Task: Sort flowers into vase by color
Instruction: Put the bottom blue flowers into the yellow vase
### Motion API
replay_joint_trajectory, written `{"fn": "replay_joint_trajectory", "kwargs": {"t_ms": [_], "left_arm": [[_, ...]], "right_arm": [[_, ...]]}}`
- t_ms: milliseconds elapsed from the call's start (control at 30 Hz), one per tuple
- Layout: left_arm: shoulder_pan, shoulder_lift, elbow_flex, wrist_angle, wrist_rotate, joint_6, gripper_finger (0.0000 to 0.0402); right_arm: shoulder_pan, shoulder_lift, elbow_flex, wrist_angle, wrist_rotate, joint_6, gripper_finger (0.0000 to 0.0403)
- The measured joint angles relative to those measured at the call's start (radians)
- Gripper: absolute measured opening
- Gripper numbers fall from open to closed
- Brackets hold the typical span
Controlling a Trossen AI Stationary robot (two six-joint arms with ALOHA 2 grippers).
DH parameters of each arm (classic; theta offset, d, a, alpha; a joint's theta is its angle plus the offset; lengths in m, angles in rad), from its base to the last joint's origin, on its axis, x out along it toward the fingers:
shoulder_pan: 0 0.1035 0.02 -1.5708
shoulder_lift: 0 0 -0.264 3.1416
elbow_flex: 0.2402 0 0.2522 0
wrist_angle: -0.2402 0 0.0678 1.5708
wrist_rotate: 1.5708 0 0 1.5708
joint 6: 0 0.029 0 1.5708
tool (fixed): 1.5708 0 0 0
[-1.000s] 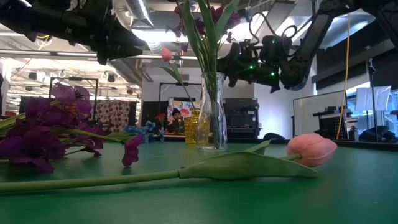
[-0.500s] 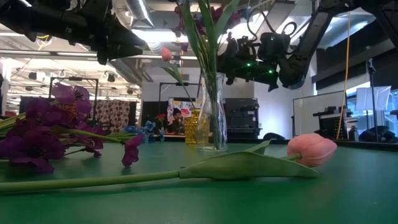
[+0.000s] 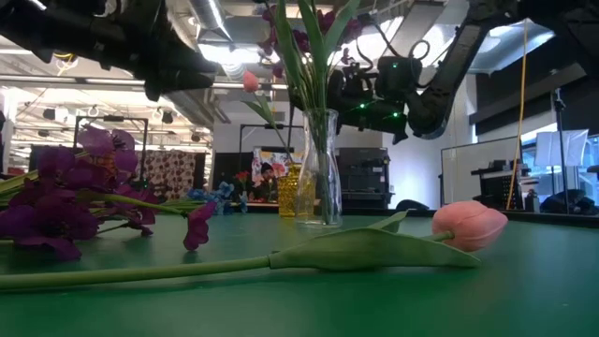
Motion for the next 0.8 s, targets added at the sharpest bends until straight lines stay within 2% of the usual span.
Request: {"fn": "replay_joint_trajectory", "kwargs": {"t_ms": [800], "left_arm": [[0.000, 0.000, 0.000, -0.018, 0.000, -0.025, 0.0192]], "right_arm": [[-0.023, -0.011, 0.000, -0.066, -0.021, -0.058, 0.0000]]}}
